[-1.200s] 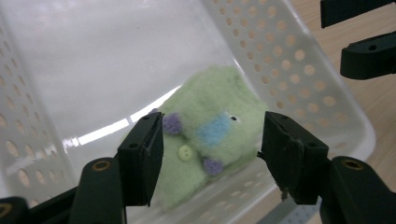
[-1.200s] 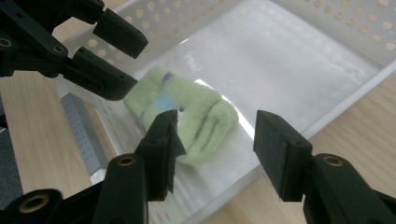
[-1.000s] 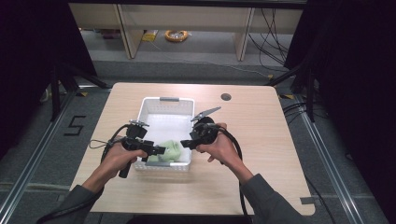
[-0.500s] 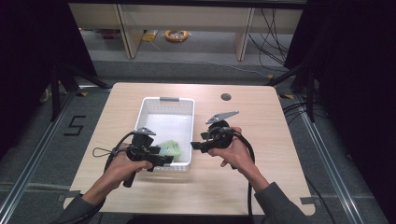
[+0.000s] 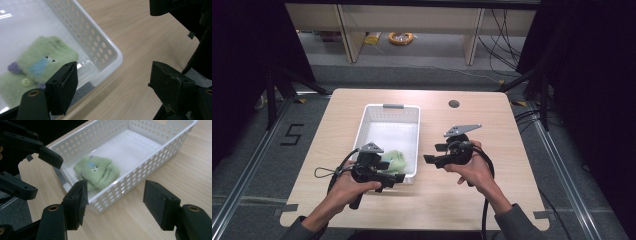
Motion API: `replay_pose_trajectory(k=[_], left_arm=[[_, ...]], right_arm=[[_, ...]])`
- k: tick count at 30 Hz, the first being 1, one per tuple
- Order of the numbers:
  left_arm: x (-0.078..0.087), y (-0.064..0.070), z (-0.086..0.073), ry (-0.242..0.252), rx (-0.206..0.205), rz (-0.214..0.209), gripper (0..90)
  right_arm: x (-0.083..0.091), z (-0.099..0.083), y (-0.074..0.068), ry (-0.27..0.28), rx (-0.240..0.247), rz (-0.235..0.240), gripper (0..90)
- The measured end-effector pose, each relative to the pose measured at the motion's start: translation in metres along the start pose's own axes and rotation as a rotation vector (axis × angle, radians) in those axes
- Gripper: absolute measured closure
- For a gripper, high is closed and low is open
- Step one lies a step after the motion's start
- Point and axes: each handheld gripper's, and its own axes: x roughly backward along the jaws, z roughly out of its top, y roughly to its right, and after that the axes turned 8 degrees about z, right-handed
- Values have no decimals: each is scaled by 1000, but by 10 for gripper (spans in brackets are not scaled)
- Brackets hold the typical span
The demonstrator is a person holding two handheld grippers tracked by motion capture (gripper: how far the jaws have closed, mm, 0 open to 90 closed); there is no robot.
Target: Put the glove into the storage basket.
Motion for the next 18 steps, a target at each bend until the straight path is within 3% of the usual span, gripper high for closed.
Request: replay_pose_trajectory(k=[8,10,12,16,18], left_arm=[[-1,17,-6,-1,-33,-26,221],[-1,19,-7,5,-34,-27,220],[-2,22,-10,10,-36,-36,218],[-2,25,-12,12,-48,-39,217],[-3,27,-16,19,-51,-46,213]], right_arm=[[8,-11,-4,4,-27,3,369],[9,-12,-2,3,-4,1,368],[13,-17,-5,20,-42,10,361],[16,-21,0,35,-1,5,357],[21,-26,-2,42,-39,8,355]])
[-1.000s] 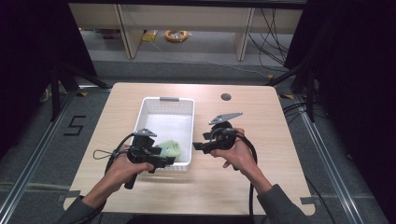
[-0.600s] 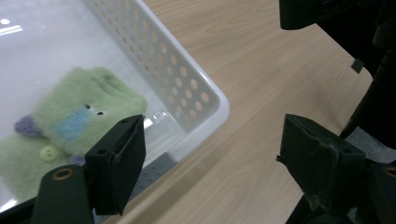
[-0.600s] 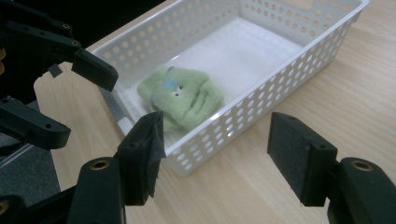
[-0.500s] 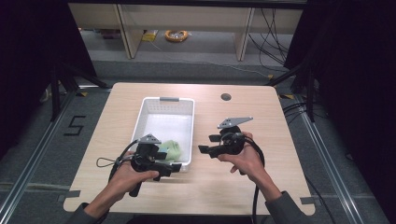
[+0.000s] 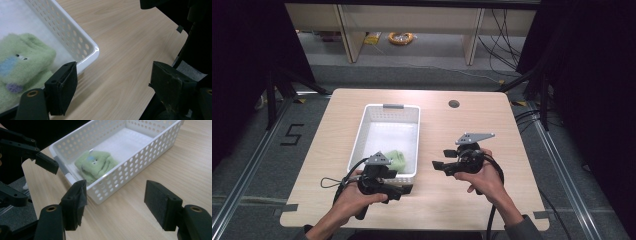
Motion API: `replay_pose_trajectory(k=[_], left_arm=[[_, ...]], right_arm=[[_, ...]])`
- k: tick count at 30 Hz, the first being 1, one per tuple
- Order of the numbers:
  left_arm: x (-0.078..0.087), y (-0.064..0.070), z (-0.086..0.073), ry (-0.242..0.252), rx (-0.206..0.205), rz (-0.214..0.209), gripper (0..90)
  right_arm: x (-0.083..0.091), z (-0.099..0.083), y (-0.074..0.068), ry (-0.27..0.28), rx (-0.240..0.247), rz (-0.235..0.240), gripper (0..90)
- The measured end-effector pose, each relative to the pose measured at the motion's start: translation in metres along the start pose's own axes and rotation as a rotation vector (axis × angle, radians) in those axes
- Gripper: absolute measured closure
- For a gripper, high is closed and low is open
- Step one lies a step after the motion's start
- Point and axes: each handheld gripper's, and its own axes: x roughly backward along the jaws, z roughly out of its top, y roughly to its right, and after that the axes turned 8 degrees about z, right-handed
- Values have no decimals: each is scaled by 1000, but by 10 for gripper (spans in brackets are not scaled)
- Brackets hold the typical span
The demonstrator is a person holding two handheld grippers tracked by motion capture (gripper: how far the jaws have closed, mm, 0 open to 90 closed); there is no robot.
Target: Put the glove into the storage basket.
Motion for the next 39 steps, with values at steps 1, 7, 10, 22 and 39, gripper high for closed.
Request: replay_pose_trajectory(k=[1,7,10,22,39], left_arm=[[0,0,0,0,0,0,212],[-1,3,-7,5,-7,-5,208],[-2,5,-10,15,-12,-1,206],[-9,15,-25,41,-39,-23,199],[-21,18,-46,57,-47,-60,167]], right_arm=[[2,-1,1,3,8,-7,353],[9,-9,1,21,-3,-1,348],[14,-15,0,30,-19,-11,344],[21,-32,2,58,8,3,317],[24,-60,1,83,-30,14,224]])
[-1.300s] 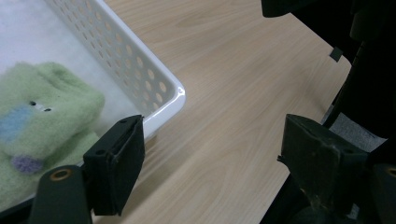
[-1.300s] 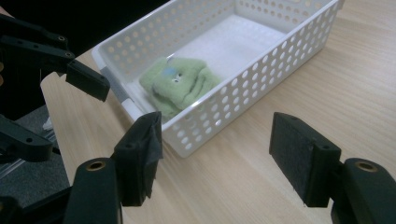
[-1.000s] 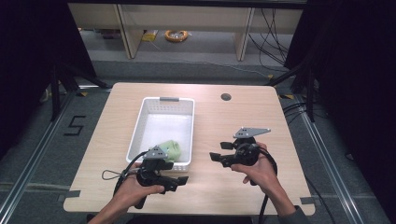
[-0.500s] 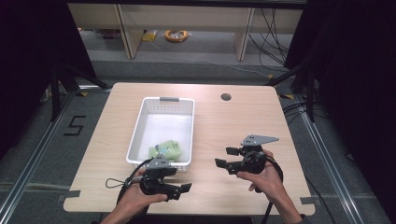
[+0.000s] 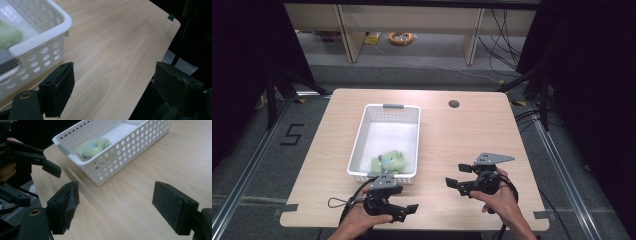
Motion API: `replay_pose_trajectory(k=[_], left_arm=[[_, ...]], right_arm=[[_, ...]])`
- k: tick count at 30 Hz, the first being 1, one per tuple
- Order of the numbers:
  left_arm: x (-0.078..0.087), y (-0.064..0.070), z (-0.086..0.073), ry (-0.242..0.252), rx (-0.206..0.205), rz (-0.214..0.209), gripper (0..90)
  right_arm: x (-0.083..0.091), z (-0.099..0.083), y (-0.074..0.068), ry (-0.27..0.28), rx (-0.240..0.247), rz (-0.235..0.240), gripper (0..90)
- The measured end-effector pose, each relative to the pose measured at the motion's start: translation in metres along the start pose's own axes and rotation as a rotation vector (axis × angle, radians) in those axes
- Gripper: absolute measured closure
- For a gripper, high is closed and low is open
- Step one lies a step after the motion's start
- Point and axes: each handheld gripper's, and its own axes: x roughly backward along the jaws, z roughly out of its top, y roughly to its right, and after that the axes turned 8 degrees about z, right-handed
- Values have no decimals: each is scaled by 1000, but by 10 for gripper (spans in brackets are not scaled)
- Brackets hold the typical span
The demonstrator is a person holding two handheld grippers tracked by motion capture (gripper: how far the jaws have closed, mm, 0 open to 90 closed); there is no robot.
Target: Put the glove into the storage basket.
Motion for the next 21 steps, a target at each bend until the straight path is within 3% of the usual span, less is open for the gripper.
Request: replay_pose_trajectory(k=[3,4,5,12,15,17,18,20,21], left_arm=[[-1,1,-3,-1,5,13,167],[-2,0,-5,1,2,5,167],[-2,0,-7,-9,2,11,167],[-6,0,-16,-26,-6,24,167],[-8,1,-21,-42,2,32,168],[-9,0,-22,-48,3,31,168],[-9,1,-24,-54,0,39,168],[-10,0,-26,-57,-18,49,168],[-10,-1,-28,-59,-14,53,168]], right_arm=[[0,-4,-2,2,-7,5,222],[1,-5,0,7,35,-4,222],[1,-9,-3,0,1,6,222],[2,-18,-2,-13,10,0,222],[2,-25,-2,-14,-14,4,221],[1,-26,-2,-11,-13,14,221],[1,-28,1,-10,12,7,220],[3,-31,-1,-21,-9,3,219],[2,-35,0,-12,16,1,218]])
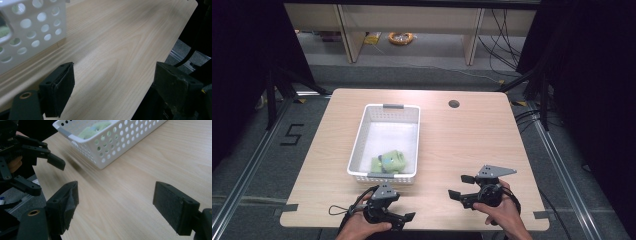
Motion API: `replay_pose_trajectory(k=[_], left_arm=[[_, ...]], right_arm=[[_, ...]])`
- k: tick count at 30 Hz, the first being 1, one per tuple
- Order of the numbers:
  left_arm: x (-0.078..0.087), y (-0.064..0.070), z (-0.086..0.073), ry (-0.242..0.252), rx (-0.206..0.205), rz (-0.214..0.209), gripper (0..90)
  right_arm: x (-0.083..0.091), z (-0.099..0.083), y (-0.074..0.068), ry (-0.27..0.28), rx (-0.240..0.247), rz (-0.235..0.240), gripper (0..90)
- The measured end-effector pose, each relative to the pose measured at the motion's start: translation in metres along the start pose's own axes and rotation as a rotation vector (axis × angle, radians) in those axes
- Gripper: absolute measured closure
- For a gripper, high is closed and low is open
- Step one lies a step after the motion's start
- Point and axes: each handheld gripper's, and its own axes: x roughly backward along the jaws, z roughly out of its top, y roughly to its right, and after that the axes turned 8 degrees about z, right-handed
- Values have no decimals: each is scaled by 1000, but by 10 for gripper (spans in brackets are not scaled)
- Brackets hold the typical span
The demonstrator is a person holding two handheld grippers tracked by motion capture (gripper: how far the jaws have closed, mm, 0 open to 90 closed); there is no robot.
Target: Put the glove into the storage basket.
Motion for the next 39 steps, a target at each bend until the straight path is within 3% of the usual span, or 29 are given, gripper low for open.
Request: replay_pose_trajectory(k=[2,5,9,10,12,13,15,16,17,18,19,20,21,22,24,25,26,28,29,31,32,39], left_arm=[[0,-2,-2,6,-16,1,169],[0,-2,-5,5,-37,29,168],[1,-3,-10,-2,-17,33,168],[1,-4,-11,2,-36,31,168],[1,-4,-14,10,-31,31,167],[1,-4,-14,10,-31,31,167],[1,-3,-16,7,-23,34,167],[2,-4,-16,6,-37,32,167],[3,-5,-17,-5,-59,29,167],[2,-3,-19,8,-30,29,167],[2,-3,-19,8,-30,29,168],[4,-5,-20,-13,-57,31,168],[3,-3,-21,2,-30,31,169],[3,-4,-22,-8,-44,30,168],[4,-5,-23,-22,-58,41,169],[4,-5,-23,-22,-58,41,169],[3,-4,-24,-5,-31,50,170],[3,-4,-24,-5,-21,47,170],[5,-7,-24,-17,-62,50,170],[2,-6,-25,-9,-22,59,170],[2,-7,-25,-15,-39,57,169],[1,-5,-26,-6,-26,53,169]], right_arm=[[0,-5,-2,-5,-20,2,219],[-1,-9,-3,-24,-2,-2,216],[-1,-18,-7,-40,-22,-9,210],[0,-21,-5,-46,13,-22,209],[-1,-25,-10,-45,-23,-13,208],[-1,-26,-6,-53,29,-11,207],[-1,-27,-8,-51,15,-16,206],[1,-29,-12,-66,-14,-29,205],[1,-30,-12,-77,-10,-33,204],[2,-33,-11,-90,32,-57,200],[2,-33,-11,-90,32,-57,200],[2,-35,-12,-99,41,-61,199],[1,-37,-14,-106,23,-62,199],[2,-39,-13,-129,61,-71,198],[2,-41,-15,-143,66,-66,197],[2,-43,-18,-150,43,-77,197],[2,-44,-16,-151,75,-79,197],[2,-45,-16,-164,77,-80,196],[1,-45,-16,-168,91,-72,196],[3,-46,-17,-173,78,-94,195],[2,-47,-16,-175,92,-85,195],[1,-48,-15,-188,89,-74,195]])
